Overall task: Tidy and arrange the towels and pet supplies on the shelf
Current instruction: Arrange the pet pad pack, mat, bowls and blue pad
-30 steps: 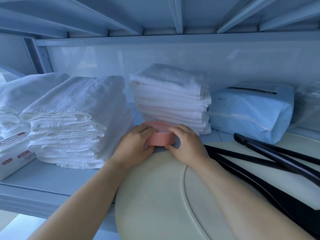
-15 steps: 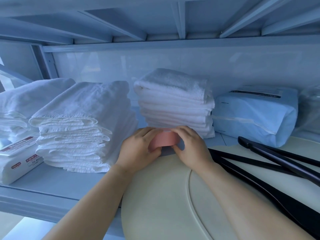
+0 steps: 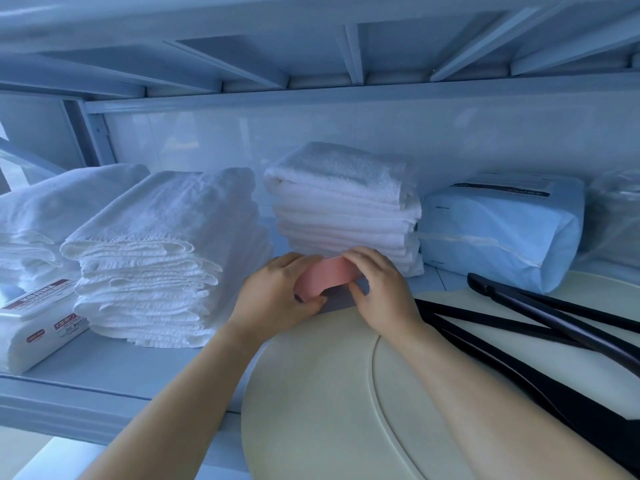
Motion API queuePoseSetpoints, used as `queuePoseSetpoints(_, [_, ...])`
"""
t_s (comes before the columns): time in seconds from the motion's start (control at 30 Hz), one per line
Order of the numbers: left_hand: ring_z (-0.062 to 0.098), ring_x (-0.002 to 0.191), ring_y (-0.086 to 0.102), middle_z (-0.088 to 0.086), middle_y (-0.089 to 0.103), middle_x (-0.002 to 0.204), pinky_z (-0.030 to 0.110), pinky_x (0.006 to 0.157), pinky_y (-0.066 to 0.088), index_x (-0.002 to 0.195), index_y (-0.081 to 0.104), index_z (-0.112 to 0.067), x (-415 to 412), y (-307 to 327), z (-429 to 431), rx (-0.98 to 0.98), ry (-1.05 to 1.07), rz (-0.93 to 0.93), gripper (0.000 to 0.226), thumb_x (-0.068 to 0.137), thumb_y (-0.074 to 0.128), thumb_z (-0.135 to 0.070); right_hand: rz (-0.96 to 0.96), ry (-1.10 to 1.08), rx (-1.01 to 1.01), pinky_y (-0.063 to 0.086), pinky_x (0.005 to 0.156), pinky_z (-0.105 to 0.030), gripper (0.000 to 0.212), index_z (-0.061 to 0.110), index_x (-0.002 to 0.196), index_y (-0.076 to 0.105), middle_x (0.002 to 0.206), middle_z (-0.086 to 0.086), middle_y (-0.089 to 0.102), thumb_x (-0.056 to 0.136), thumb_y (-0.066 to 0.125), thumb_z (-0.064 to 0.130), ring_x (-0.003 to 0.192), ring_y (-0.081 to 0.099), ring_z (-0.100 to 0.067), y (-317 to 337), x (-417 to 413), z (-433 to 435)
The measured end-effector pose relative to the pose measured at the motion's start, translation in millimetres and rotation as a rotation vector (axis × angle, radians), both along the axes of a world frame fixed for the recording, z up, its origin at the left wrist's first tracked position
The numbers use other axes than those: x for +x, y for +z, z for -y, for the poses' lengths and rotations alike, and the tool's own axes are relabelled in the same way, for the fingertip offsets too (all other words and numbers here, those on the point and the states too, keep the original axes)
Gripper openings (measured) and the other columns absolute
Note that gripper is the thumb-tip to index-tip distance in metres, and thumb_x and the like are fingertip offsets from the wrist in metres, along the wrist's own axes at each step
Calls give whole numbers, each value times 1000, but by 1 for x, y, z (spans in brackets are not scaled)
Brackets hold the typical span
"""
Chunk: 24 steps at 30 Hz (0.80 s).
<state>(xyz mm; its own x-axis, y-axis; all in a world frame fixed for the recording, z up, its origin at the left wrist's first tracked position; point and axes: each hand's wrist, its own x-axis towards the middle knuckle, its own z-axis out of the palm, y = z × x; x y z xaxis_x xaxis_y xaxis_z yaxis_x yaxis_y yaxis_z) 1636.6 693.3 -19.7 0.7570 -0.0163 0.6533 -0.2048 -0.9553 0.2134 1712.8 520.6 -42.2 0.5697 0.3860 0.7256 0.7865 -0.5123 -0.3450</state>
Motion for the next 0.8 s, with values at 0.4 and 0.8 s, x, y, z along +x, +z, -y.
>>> queuePoseSetpoints(0.4, [16, 80, 59, -11, 61, 85, 31, 66, 45, 93, 58, -32, -6, 30, 17, -351, 219, -117, 48, 58, 56, -64, -10, 34, 81, 40, 92, -21, 50, 15, 130, 50, 126, 2, 53, 84, 68, 20, 114, 49, -13, 6, -6, 0])
queuePoseSetpoints(0.8, [9, 80, 61, -16, 64, 71, 31, 71, 47, 94, 58, -21, -11, 18, 18, -808, 198, -112, 30, 70, 64, -39, 68, 207, 80, 48, 70, -18, 37, 14, 91, 70, 90, 7, 67, 77, 63, 47, 83, 59, -5, 4, -18, -13])
